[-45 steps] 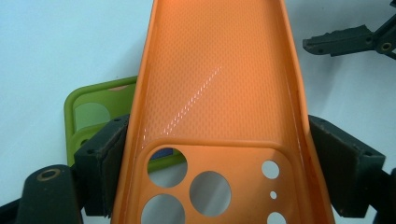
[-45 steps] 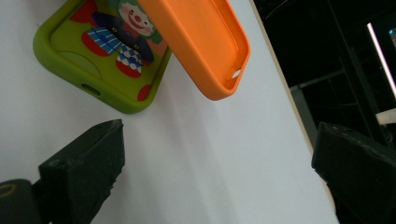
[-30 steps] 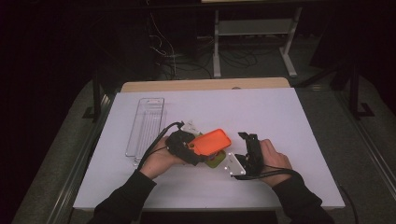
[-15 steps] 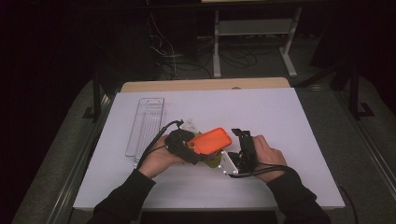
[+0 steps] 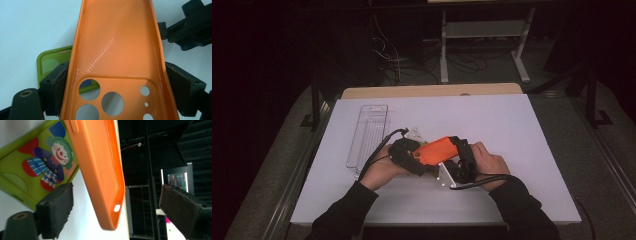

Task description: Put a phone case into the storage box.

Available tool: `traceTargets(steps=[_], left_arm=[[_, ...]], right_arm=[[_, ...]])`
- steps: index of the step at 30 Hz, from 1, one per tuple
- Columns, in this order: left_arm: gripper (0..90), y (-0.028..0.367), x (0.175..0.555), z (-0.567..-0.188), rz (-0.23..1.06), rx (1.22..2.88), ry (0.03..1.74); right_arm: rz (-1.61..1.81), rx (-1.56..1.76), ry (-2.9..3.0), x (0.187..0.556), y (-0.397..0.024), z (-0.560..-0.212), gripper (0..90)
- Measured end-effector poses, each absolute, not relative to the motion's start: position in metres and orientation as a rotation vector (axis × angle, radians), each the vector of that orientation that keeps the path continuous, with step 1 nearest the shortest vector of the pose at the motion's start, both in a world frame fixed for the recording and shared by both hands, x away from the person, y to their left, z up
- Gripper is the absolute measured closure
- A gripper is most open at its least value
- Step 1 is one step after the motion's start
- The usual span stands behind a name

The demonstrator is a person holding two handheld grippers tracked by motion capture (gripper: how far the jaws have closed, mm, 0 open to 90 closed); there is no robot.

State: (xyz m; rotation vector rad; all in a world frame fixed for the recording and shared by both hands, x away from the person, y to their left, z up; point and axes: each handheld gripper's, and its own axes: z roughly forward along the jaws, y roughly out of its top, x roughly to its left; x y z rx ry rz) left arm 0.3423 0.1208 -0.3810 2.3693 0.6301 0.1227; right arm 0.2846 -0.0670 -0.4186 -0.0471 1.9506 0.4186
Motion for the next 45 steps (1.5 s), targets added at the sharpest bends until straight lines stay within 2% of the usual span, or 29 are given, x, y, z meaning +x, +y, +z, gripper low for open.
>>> traceTargets(steps=[7, 16, 28, 45], left_arm=[[15.6, 0.122, 0.343, -0.38, 0.118, 2.366, 0.626], [15.6, 0.122, 0.342, -0.381, 0.118, 2.361, 0.624], [15.6, 0.121, 0.341, -0.381, 0.12, 2.357, 0.614], [15.6, 0.122, 0.342, -0.38, 0.121, 2.372, 0.608]], right_arm=[[0.397, -0.096, 1.927, 0.286, -0.064, -0.421, 16.4], [0.376, -0.162, 1.896, 0.279, -0.063, -0.426, 34.3], [0.347, -0.208, 1.88, 0.277, -0.062, -0.434, 53.3], [0.332, -0.242, 1.883, 0.274, -0.061, -0.435, 74.3]])
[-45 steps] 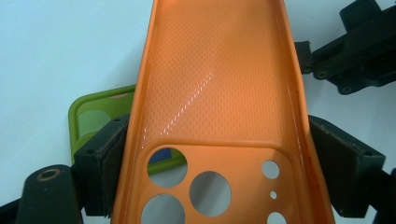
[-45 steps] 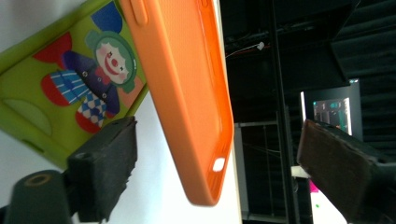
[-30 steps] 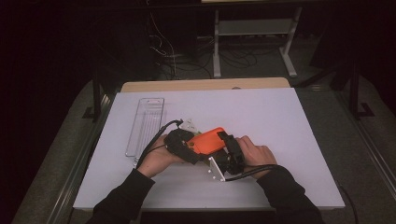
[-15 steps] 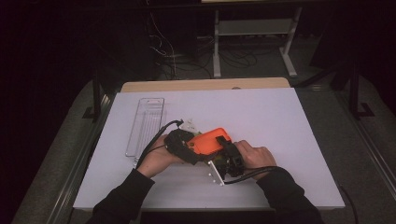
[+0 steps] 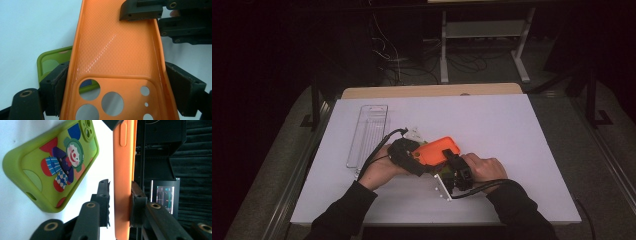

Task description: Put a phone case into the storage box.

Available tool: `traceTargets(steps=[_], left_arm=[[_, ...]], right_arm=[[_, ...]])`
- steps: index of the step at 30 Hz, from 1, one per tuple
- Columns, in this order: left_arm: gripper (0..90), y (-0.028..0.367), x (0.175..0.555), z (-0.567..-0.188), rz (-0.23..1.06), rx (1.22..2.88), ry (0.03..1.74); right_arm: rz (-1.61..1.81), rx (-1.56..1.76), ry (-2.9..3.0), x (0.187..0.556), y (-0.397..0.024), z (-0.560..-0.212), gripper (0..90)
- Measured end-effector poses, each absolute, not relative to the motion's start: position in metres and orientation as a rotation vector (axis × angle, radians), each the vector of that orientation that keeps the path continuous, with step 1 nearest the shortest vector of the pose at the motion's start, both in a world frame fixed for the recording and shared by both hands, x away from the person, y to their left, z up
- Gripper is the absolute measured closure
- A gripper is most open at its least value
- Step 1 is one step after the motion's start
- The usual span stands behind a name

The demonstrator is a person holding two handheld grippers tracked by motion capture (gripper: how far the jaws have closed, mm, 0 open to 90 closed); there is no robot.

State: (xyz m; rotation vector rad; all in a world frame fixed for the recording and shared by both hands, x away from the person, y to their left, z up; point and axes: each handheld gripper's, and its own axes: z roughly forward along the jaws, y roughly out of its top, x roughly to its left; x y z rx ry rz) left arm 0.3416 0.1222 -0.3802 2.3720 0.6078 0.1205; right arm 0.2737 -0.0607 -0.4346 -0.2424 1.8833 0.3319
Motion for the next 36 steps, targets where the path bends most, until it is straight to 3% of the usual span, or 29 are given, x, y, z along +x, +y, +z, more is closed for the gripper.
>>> traceTargets(steps=[17, 25, 36], left_arm=[[14.7, 0.121, 0.342, -0.382, 0.12, 2.389, 0.596], [2.5, 0.125, 0.342, -0.38, 0.112, 2.361, 0.596], [0.6, 0.136, 0.343, -0.372, 0.117, 2.308, 0.578]], right_arm=[[0.301, -0.244, 1.89, 0.271, -0.058, -0.438, 78.0], [0.295, -0.234, 1.879, 0.272, -0.06, -0.438, 78.1], [0.303, -0.158, 1.88, 0.28, -0.075, -0.432, 78.0]])
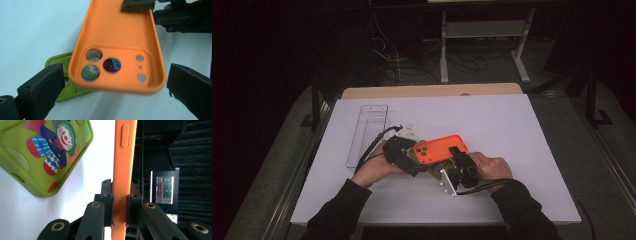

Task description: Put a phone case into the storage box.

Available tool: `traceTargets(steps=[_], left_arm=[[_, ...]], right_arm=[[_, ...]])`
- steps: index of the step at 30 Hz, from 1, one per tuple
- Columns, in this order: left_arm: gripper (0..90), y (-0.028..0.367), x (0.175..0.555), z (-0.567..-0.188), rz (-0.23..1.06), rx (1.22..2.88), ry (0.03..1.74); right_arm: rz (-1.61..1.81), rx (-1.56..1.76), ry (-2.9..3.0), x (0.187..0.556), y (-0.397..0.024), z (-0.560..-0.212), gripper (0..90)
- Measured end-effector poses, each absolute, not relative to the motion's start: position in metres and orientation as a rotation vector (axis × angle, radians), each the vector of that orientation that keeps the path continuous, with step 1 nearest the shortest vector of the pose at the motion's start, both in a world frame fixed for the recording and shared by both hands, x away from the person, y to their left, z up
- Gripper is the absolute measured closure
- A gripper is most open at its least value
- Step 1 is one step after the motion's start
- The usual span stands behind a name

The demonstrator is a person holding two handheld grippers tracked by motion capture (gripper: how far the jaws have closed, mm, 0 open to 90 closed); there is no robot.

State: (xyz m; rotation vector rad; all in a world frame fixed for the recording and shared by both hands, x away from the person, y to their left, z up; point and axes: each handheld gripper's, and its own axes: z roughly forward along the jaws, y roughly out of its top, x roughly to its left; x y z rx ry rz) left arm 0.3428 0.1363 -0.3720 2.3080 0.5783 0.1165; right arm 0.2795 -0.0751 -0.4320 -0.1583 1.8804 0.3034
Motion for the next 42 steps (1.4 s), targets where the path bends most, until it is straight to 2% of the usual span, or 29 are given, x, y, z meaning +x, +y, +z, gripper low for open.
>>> traceTargets(steps=[22, 28, 42], left_arm=[[0.0, 0.139, 0.345, -0.378, 0.161, 2.348, 0.59], [0.0, 0.141, 0.347, -0.377, 0.175, 2.366, 0.568], [0.0, 0.141, 0.346, -0.377, 0.159, 2.374, 0.586]], right_arm=[[0.544, 0.134, 2.057, 0.295, -0.097, -0.417, 77.9], [0.702, 0.339, 2.111, 0.298, -0.1, -0.413, 77.9], [0.913, 0.591, 2.196, 0.31, -0.114, -0.405, 77.9]])
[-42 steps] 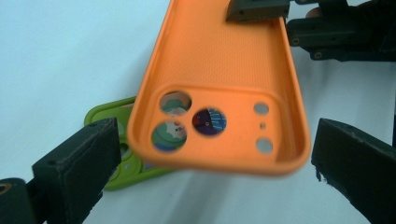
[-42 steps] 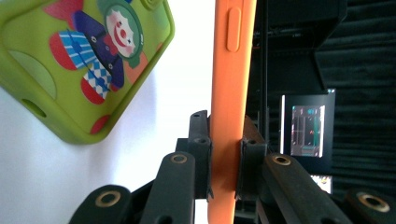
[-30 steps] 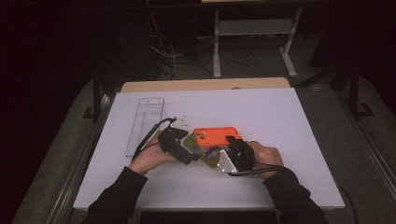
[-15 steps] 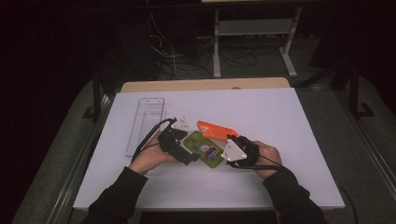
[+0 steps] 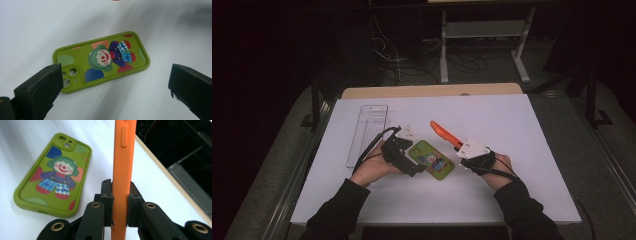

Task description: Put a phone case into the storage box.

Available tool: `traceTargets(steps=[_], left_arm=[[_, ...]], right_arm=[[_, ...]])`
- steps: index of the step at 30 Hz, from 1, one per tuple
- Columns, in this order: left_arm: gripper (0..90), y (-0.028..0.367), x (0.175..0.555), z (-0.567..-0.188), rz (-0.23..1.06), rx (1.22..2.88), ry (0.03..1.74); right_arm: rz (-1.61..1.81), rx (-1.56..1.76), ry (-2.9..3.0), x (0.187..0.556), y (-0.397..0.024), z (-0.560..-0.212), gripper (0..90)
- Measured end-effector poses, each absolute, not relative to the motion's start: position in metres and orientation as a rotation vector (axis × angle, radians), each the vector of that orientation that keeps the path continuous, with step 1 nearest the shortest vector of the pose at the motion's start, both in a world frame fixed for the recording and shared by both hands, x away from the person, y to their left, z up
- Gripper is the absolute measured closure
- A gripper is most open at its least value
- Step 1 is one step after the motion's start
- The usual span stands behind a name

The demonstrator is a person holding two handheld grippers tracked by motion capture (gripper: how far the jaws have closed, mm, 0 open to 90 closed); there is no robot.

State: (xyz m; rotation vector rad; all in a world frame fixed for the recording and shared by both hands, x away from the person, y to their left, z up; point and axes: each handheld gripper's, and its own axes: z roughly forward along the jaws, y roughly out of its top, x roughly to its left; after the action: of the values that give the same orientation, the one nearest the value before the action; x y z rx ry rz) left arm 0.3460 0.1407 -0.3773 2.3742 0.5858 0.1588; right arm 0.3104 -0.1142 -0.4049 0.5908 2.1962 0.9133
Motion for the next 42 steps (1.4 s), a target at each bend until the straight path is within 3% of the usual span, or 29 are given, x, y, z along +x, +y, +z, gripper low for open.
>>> traceTargets(steps=[27, 42], left_arm=[[0.0, 0.141, 0.347, -0.378, 0.165, 2.342, 0.63], [0.0, 0.147, 0.355, -0.367, 0.161, 2.289, 0.636]], right_arm=[[1.372, 1.099, 2.271, 0.33, -0.134, -0.404, 78.0], [1.393, 1.126, 2.276, 0.327, -0.128, -0.41, 78.0]])
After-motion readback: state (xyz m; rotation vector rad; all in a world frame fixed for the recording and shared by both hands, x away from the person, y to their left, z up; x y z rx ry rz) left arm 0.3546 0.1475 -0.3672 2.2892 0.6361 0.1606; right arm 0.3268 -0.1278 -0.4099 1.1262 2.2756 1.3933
